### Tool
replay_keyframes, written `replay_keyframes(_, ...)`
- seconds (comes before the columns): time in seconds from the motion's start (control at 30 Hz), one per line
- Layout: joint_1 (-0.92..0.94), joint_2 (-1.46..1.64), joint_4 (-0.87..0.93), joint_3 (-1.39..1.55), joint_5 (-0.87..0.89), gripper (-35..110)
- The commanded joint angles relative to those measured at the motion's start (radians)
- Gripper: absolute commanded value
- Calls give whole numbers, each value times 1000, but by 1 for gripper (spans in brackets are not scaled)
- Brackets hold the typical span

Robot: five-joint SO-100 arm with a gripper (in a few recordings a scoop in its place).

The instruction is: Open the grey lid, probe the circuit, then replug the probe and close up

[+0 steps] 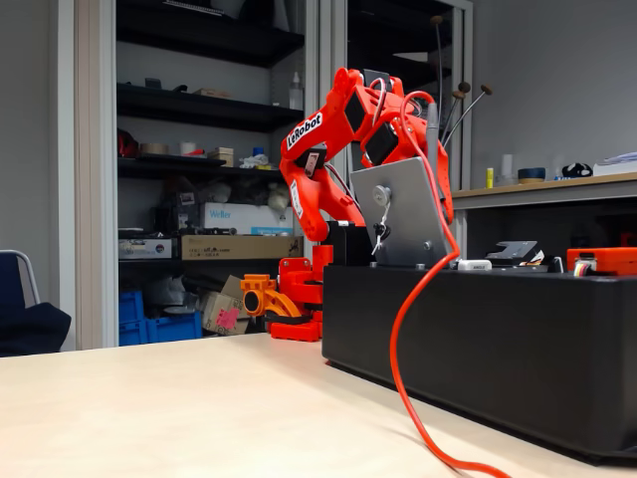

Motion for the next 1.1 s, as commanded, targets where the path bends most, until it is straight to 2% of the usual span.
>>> replay_keyframes(0.0,9,34,-15,23,25,0)
replay_keyframes(1.07,18,94,-321,307,26,0)
